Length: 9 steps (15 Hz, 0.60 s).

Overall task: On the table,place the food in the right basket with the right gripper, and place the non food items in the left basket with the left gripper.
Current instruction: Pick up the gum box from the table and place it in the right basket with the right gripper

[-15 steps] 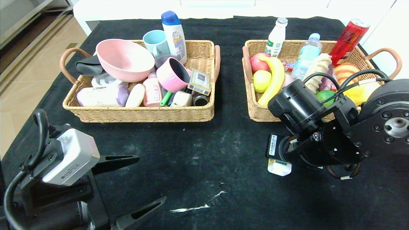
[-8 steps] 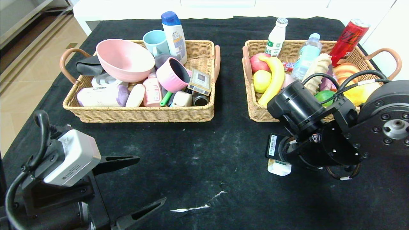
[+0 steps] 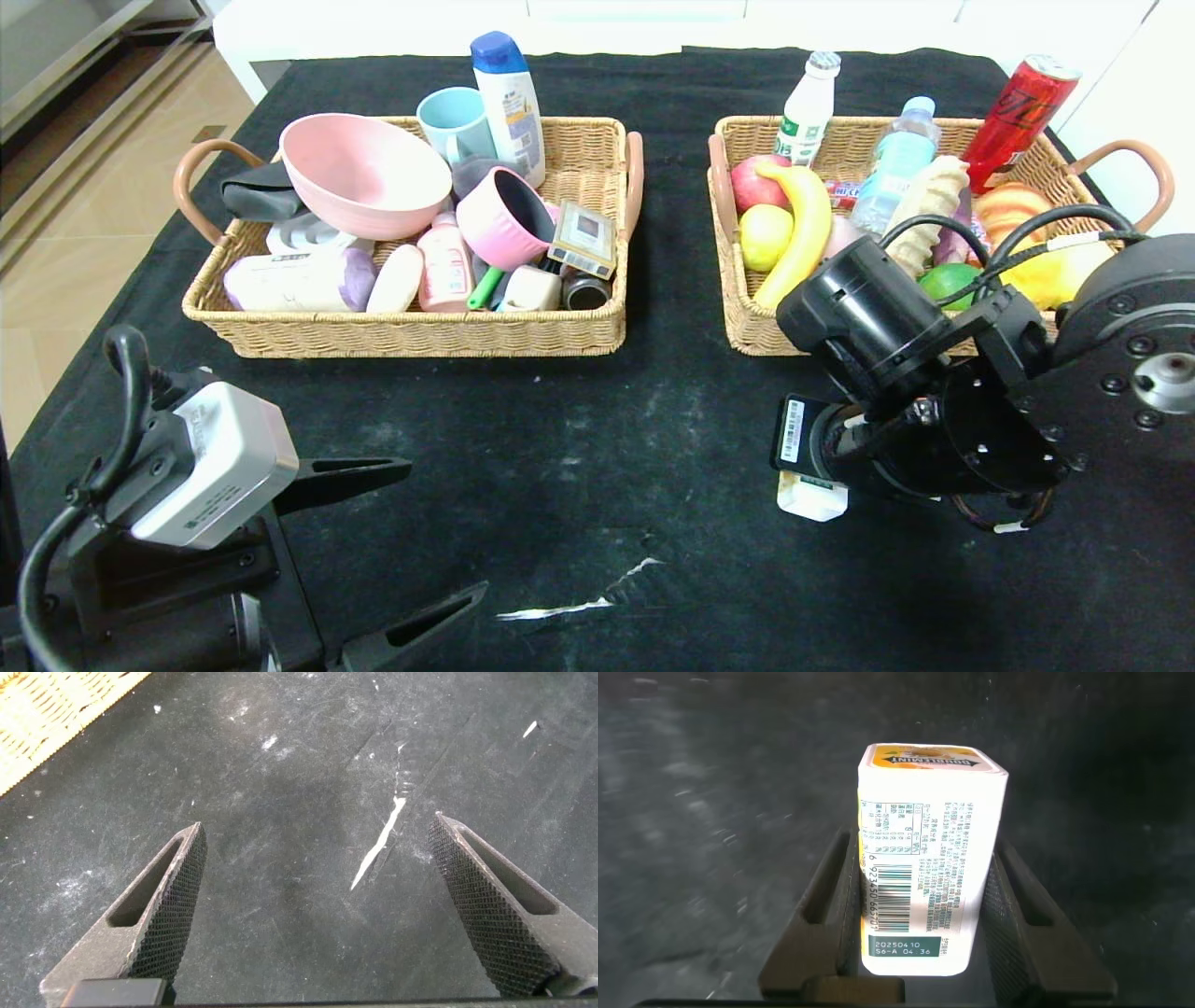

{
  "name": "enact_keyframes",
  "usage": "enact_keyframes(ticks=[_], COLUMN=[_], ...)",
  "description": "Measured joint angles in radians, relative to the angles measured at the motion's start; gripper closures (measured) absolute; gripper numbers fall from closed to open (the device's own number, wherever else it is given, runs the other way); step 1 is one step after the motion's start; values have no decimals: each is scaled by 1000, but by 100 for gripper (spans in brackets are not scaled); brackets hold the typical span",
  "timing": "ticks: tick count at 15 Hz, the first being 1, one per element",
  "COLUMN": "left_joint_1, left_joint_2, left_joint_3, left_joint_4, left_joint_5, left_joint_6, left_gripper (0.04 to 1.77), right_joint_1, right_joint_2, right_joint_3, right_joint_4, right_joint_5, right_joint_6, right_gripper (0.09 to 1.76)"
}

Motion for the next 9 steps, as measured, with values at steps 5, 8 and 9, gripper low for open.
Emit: enact_keyframes(ticks=[5,8,9], left_joint_1=[-5,-9,-9], left_joint_2=[-1,-6,-7], left_joint_3=[0,0,0], left_joint_4=[-1,-3,-3], left_joint_5=[1,1,1], left_joint_6=[2,3,3], left_gripper=[9,9,9], right_joint_1=[77,67,51], right_joint_2=[-63,-92,-105], right_joint_3=[8,19,21], right_joint_4=[2,1,1], right_joint_5=[-147,-164,-164], right_joint_6=[-29,-153,-214], right_gripper=[105,105,105])
